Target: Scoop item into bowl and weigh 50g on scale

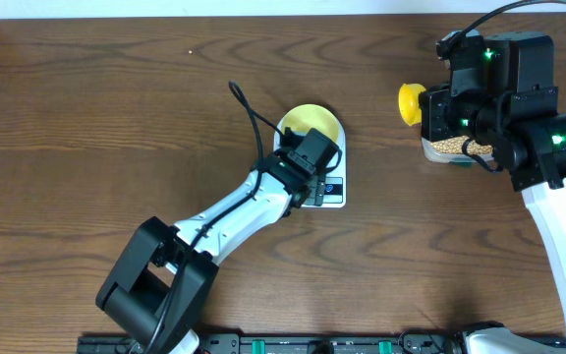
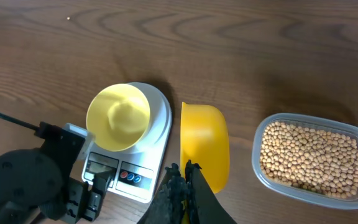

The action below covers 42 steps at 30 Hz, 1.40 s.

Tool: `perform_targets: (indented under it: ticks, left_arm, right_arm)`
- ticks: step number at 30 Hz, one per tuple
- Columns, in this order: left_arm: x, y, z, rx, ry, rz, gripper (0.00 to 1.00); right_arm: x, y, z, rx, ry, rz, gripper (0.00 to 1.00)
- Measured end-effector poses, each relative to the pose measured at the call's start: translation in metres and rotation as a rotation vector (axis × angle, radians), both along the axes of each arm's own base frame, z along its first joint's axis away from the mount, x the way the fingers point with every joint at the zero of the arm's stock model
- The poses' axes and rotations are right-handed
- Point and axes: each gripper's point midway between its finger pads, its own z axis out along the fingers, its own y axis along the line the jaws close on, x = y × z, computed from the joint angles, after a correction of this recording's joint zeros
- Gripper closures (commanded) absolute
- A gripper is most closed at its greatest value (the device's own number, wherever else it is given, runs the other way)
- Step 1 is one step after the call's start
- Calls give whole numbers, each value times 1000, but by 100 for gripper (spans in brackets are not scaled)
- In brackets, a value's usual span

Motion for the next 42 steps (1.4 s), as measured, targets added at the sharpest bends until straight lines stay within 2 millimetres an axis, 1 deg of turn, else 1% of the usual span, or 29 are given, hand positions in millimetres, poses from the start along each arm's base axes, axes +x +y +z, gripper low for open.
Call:
perform_targets:
  ticks: [11, 42]
  left_arm:
    - [2, -2, -4, -2, -2, -1, 7]
    - [5, -6, -3, -23, -19, 14, 7]
  right_arm:
    - [0, 0, 0, 0, 0, 0, 99]
    - [-3, -1, -3, -3, 16, 0, 99]
